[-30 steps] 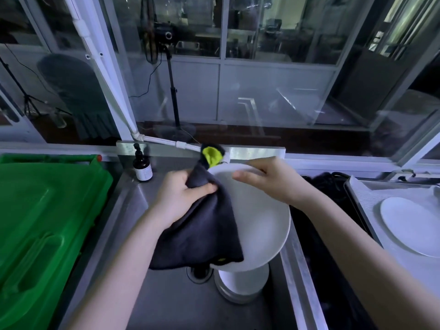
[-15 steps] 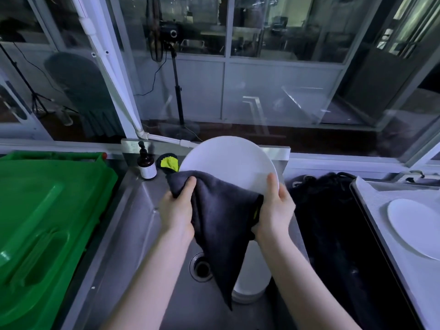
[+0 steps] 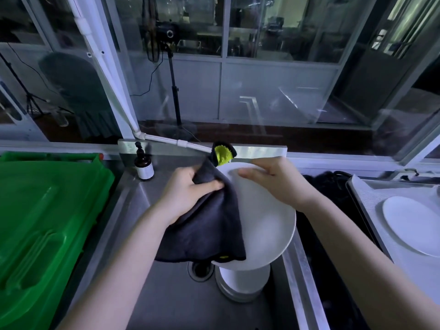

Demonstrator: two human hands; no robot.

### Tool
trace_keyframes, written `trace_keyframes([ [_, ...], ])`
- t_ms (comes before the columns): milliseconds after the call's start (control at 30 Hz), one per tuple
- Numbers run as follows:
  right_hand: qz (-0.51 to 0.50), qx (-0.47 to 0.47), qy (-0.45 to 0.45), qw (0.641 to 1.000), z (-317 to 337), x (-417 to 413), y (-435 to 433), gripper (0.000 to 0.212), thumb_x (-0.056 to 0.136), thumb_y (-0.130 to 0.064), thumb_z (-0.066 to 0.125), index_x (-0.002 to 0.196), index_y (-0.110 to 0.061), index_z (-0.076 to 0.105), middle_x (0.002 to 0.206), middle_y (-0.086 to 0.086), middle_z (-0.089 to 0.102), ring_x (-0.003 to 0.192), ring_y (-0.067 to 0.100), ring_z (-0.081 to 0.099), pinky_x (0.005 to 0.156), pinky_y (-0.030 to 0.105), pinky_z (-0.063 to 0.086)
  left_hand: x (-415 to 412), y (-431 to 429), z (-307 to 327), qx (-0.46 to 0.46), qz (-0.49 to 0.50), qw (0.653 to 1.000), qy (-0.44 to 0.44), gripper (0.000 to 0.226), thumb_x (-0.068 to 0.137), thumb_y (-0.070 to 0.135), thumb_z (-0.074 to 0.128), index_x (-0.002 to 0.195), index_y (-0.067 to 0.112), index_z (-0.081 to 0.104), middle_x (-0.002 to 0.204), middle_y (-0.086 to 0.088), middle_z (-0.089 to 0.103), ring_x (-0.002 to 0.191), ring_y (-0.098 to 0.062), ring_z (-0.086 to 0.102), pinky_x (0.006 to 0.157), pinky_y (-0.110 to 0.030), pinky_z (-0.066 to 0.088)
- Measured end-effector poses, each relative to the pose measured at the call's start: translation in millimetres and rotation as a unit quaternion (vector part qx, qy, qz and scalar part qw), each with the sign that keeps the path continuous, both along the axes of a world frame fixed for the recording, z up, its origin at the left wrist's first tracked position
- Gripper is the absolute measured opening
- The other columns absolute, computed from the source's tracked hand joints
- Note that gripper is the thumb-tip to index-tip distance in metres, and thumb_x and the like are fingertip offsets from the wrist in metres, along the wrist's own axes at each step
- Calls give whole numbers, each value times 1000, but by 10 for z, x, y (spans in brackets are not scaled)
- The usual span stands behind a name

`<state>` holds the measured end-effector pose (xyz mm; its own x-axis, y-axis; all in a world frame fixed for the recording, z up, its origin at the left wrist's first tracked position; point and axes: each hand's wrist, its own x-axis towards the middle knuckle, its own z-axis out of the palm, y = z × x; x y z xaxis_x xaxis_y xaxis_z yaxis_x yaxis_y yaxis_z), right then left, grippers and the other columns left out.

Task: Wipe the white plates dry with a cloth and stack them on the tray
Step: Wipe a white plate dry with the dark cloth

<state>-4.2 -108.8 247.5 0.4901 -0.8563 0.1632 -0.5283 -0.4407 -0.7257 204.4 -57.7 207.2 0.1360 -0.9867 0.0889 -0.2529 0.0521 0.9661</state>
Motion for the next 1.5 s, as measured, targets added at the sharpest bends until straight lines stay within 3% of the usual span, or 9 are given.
trace_keyframes([
  [133, -161, 89, -229, 956, -222, 13, 90, 44, 93, -36, 67, 70, -1, 56, 63, 0, 45, 59, 12, 42, 55, 27, 32, -47, 52, -220, 17, 169, 969, 180, 10, 83, 25, 77, 77, 19, 71, 72, 7, 74, 72, -6, 69, 60, -19, 54],
  [267, -334, 175, -460, 804, -581, 349, 351, 37, 88, -40, 64, 67, -9, 59, 67, -5, 52, 65, 9, 49, 63, 28, 40, -194, 112, -473, 112, 326, 886, 310, 32, 79, 47, 75, 88, 17, 70, 73, 3, 75, 70, -11, 73, 60, -26, 54],
  [533, -55, 113, -107, 986, -13, -50, 14, 25, 84, -42, 76, 91, -18, 72, 86, 6, 74, 79, 26, 67, 71, 39, 53, 134, 80, -274, 48, 157, 967, 194, 7, 83, 21, 76, 81, 16, 72, 77, 3, 76, 74, -10, 71, 65, -26, 54],
  [667, 19, 34, 115, 993, 61, 121, -31, 50, 88, -50, 67, 104, -3, 69, 98, 18, 70, 86, 17, 63, 80, 37, 48, 57, 65, -80, 25, 16, 999, 21, 9, 77, 16, 81, 73, 19, 73, 73, 5, 74, 65, -3, 65, 61, -18, 51],
  [833, -112, 150, -156, 970, -45, 62, -12, 37, 94, -36, 67, 83, -1, 68, 73, 14, 63, 69, 20, 56, 66, 38, 43, -2, 144, -253, 39, 164, 971, 169, 10, 82, 24, 77, 83, 16, 71, 77, 3, 75, 81, -15, 71, 72, -28, 56],
  [1033, -375, 244, -430, 784, -604, 497, 441, 23, 94, -41, 60, 80, -26, 71, 92, 1, 74, 87, 18, 71, 73, 32, 55, -276, 179, -568, 145, 341, 860, 351, 34, 82, 41, 76, 91, 10, 65, 87, -8, 71, 80, -25, 70, 66, -33, 57],
  [1167, -224, 165, -350, 895, -620, 229, 552, 12, 99, -38, 58, 105, -41, 68, 106, -1, 74, 106, 23, 69, 91, 40, 56, -2, 175, -548, 133, 295, 885, 334, 27, 84, 38, 73, 94, 13, 68, 85, -5, 74, 76, -17, 73, 58, -26, 54],
  [1300, -4, -163, -47, 986, -403, -215, 544, 72, 84, -53, 71, 145, -23, 48, 155, -5, 43, 146, 14, 36, 118, 30, 32, 241, 115, -424, 126, 263, 906, 306, 19, 84, 35, 74, 91, 18, 70, 81, -1, 77, 74, -15, 74, 58, -24, 54],
  [1500, 205, -470, 257, 819, -270, -183, 427, 43, 88, -29, 76, 127, -13, 69, 143, 8, 57, 136, 28, 50, 111, 46, 43, 304, 4, -214, 155, 176, 938, 256, 13, 86, 26, 73, 92, 14, 71, 71, 2, 75, 62, -11, 72, 51, -19, 53],
])
